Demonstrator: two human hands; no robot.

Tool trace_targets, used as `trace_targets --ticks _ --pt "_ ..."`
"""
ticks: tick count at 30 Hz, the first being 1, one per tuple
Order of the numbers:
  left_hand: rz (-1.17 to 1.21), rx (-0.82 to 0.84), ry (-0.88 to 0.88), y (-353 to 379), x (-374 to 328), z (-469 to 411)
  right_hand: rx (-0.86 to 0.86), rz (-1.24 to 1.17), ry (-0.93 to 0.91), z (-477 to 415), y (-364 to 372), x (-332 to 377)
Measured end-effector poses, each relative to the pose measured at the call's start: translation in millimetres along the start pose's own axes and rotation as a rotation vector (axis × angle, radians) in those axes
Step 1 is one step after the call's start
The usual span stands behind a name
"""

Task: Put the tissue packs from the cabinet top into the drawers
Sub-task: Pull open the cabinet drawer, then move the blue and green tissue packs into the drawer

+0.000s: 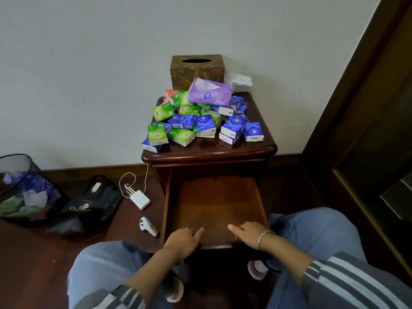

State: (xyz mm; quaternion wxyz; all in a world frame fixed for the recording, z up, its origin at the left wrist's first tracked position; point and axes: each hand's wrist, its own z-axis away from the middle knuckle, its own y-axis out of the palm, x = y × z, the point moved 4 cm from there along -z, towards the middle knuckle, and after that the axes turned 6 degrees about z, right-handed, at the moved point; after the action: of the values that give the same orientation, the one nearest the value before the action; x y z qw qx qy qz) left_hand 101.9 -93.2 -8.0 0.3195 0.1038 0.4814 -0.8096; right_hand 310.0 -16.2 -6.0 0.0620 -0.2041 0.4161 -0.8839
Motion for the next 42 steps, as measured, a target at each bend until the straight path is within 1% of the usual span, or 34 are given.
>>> trace_targets --ticks 3,6,8,9,10,12,15,16,17,18,19,21,23,25,27,28,30,33,35,36,37,39,40,42 --pt "0.085 0.056 -0.041 2 7 6 0.066 0.039 -0.015 -1 4 0" --pt "0.257 0.13 -0.036 -17 5 6 0.141 -0.003 -0.033 -5 -7 3" --pt "0.348 0.145 -0.007 -43 0 5 0.131 -0.005 -0.065 -4 -30 11" --pt "0.375 0.108 0.008 -59 -2 5 0.085 -0.007 -0.098 -4 -45 18" --pt "0.401 0.043 0.024 -79 -3 3 0.013 -0.02 -0.142 -5 -62 26" --pt "0.473 -0.174 0.042 -124 -3 -3 -0.196 -0.075 -0.234 -7 -102 42" --pt "0.552 -0.629 0.057 -193 -2 -4 -0.656 -0.127 -0.348 -4 -163 63" --pt "0.563 -0.753 0.06 -211 -2 -4 -0.812 -0.118 -0.374 -2 -181 70" --pt "0.574 -0.842 0.061 -225 -3 -6 -0.954 -0.101 -0.391 0 -197 75" --pt "0.591 -0.89 0.067 -236 -6 -10 -1.067 -0.079 -0.392 2 -211 79" --pt "0.605 -0.901 0.074 -243 -10 -16 -1.144 -0.051 -0.375 1 -222 80" --pt "0.587 -0.866 0.071 -251 -20 -33 -1.217 -0.002 -0.32 -4 -240 76" --pt "0.567 -0.81 0.003 -253 -31 -49 -1.242 0.025 -0.274 -11 -250 67" --pt "0.556 -0.732 -0.102 -252 -35 -64 -1.264 0.033 -0.251 -16 -252 58" --pt "0.471 -0.67 -0.188 -250 -35 -75 -1.278 0.048 -0.259 -19 -250 55" --pt "0.421 -0.676 -0.201 -249 -34 -77 -1.275 0.06 -0.276 -21 -248 57" --pt "0.365 -0.724 -0.159 -249 -30 -78 -1.256 0.075 -0.312 -25 -243 65" --pt "0.399 -0.766 -0.084 -257 -23 -71 -1.21 0.076 -0.359 -31 -237 91" --pt "0.437 -0.751 -0.089 -267 -14 -67 -1.174 0.089 -0.413 -37 -232 117" --pt "0.476 -0.741 -0.1 -272 -10 -66 -1.164 0.108 -0.436 -40 -229 129" --pt "0.564 -0.725 -0.1 -273 -5 -66 -1.163 0.137 -0.454 -43 -226 140" --pt "0.882 -0.628 -0.088 -271 2 -68 -1.169 0.203 -0.494 -48 -220 163" --pt "1.009 -0.572 -0.088 -270 3 -68 -1.14 0.232 -0.51 -52 -217 175" --pt "1.097 -0.497 -0.085 -267 5 -70 -0.985 0.317 -0.489 -64 -209 195"
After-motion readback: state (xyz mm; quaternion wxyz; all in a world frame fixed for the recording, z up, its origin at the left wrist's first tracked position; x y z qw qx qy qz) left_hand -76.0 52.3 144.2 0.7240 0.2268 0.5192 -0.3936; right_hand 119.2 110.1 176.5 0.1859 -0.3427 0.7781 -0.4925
